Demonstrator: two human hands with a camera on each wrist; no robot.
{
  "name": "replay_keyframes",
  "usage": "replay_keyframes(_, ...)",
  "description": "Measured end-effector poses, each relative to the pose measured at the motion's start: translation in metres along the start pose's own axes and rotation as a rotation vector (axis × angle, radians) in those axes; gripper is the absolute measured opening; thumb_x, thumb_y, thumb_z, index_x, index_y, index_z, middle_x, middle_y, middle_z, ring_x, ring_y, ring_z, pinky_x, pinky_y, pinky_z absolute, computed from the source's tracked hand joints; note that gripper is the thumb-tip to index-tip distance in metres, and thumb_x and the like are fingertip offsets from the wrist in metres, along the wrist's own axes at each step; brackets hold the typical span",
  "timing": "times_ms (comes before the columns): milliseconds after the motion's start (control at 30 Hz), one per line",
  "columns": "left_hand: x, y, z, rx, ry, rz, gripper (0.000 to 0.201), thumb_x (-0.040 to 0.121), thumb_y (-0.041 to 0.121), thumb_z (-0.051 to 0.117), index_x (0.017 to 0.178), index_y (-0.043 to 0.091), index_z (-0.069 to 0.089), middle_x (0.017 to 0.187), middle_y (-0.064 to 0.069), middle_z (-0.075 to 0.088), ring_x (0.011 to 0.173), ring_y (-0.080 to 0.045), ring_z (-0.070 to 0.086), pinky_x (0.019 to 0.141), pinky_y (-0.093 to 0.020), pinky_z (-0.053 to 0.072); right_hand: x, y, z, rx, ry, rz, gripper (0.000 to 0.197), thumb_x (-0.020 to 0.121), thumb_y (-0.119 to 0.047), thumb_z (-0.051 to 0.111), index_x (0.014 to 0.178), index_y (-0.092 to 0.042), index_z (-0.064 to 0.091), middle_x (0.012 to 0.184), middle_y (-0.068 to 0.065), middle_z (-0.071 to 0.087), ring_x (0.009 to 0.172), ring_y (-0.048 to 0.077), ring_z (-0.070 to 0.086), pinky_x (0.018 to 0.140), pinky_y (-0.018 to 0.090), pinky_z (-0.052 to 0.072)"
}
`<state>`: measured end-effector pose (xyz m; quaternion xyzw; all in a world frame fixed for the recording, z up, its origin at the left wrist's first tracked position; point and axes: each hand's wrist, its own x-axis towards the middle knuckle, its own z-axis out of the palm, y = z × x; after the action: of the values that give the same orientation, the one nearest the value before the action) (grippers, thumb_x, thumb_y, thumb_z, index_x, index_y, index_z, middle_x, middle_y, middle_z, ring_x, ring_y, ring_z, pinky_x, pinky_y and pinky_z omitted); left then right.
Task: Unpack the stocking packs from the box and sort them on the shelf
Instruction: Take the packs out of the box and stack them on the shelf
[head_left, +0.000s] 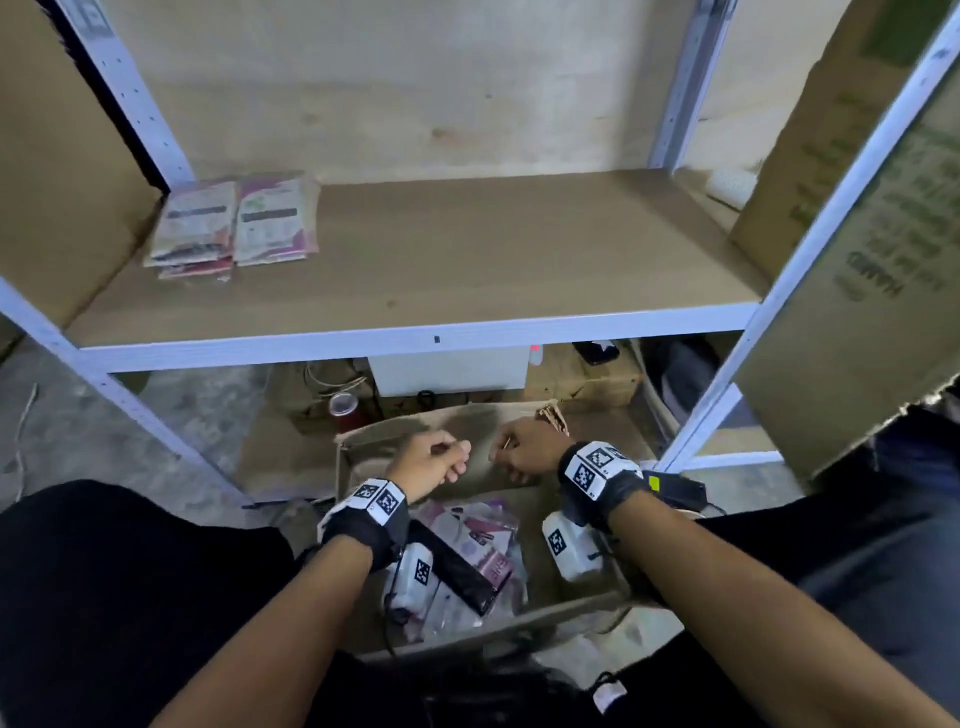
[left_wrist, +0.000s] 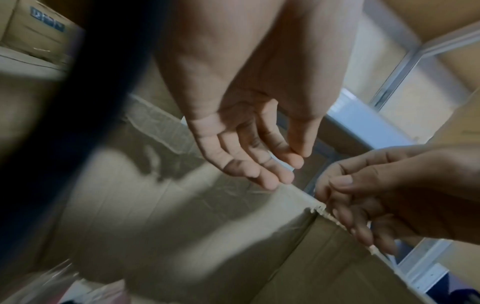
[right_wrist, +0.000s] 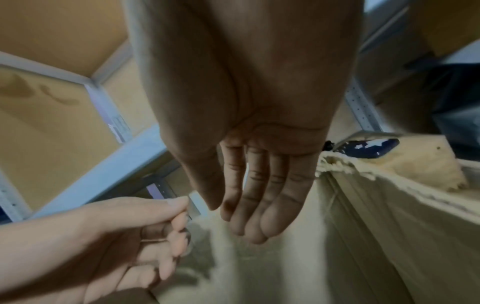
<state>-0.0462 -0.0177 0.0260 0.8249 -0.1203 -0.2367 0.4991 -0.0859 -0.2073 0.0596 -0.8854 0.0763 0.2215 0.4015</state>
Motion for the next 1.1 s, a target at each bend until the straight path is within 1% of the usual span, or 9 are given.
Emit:
replay_keyframes(100,0.019,-0.026,0.005,0.039,-0.005,-0.090,0.027,0.097,0.021,0.061,0.086,-0.002,0.068,0.073,-0.010,0.068,0.063,-0.021,0.059,0.062,-0.023,0.048,0.028,0.017,0.019,-0.026,-0.090,0.071,0.015,0.097,-0.008,0.053,0.104,-0.004,0.065,0.088,0.015,0.071,0.065,0.019,0.065,0.061,0.026,0.059)
replay_keyframes(200,0.031,-0.053,0.008,0.162,-0.016,-0.186,0.030,0.097,0.027,0.061,0.078,0.004,0.068,0.076,-0.016,0.070,0.065,-0.022,0.060,0.070,-0.030,0.050,0.054,0.031,0.040,-0.070,-0.160,0.114,0.013,0.097,-0.008,0.054,0.099,-0.007,0.067,0.098,0.015,0.071,0.081,0.026,0.069,0.079,0.035,0.059)
replay_keyframes(333,0.044,-0.090,0.013,0.164,-0.067,-0.343,0.018,0.095,0.012,0.061,0.084,-0.001,0.066,0.076,-0.013,0.067,0.059,-0.016,0.058,0.059,-0.022,0.051,0.086,0.050,0.068,-0.199,-0.236,0.178,0.021,0.094,-0.019,0.055,0.080,-0.011,0.069,0.102,0.014,0.074,0.080,0.024,0.069,0.065,0.027,0.054)
replay_keyframes(467,0.046,-0.120,0.016,0.282,-0.122,-0.451,0.026,0.095,0.018,0.060,0.107,0.000,0.073,0.105,-0.019,0.073,0.097,-0.031,0.069,0.090,-0.038,0.056,0.108,0.067,0.096,-0.261,-0.322,0.207,0.027,0.093,-0.017,0.056,0.099,0.000,0.076,0.102,0.019,0.074,0.095,0.033,0.071,0.082,0.037,0.057)
replay_keyframes(633,0.045,-0.144,0.024,0.315,-0.201,-0.528,0.031,0.097,0.016,0.056,0.112,-0.009,0.067,0.111,-0.022,0.070,0.106,-0.035,0.067,0.086,-0.030,0.054,0.125,0.079,0.133,-0.351,-0.277,0.254,0.030,0.096,-0.016,0.055,0.119,-0.002,0.068,0.126,0.017,0.064,0.117,0.031,0.061,0.098,0.033,0.049)
replay_keyframes(767,0.040,-0.156,0.032,0.309,-0.179,-0.603,0.038,0.097,0.022,0.056,0.123,-0.005,0.052,0.110,-0.021,0.068,0.100,-0.033,0.067,0.078,-0.032,0.052,0.130,0.088,0.151,-0.400,-0.194,0.312,0.035,0.096,-0.019,0.054,0.129,-0.007,0.059,0.135,0.017,0.057,0.123,0.031,0.057,0.098,0.034,0.046)
replay_keyframes(900,0.037,-0.163,0.032,0.347,-0.190,-0.633,0.039,0.096,0.027,0.057,0.121,-0.003,0.056,0.114,-0.019,0.066,0.102,-0.031,0.066,0.079,-0.030,0.051,0.132,0.091,0.159,-0.403,-0.161,0.323,0.039,0.092,-0.018,0.059,0.129,-0.009,0.056,0.134,0.017,0.056,0.123,0.032,0.056,0.100,0.039,0.048)
replay_keyframes(1033,0.036,-0.168,0.032,0.359,-0.211,-0.657,0.025,0.098,0.026,0.056,0.094,0.004,0.066,0.113,-0.012,0.064,0.111,-0.030,0.060,0.093,-0.031,0.047,0.132,0.095,0.163,-0.392,-0.214,0.281,0.029,0.094,-0.012,0.056,0.122,-0.007,0.064,0.125,0.017,0.064,0.117,0.030,0.061,0.097,0.036,0.050)
replay_keyframes(1100,0.032,-0.170,0.033,0.389,-0.204,-0.672,0.027,0.098,0.025,0.055,0.103,0.003,0.068,0.116,-0.012,0.060,0.116,-0.030,0.057,0.097,-0.031,0.044,0.132,0.098,0.163,-0.329,-0.230,0.290,0.024,0.095,-0.012,0.057,0.116,-0.005,0.067,0.122,0.015,0.066,0.115,0.029,0.062,0.092,0.031,0.049)
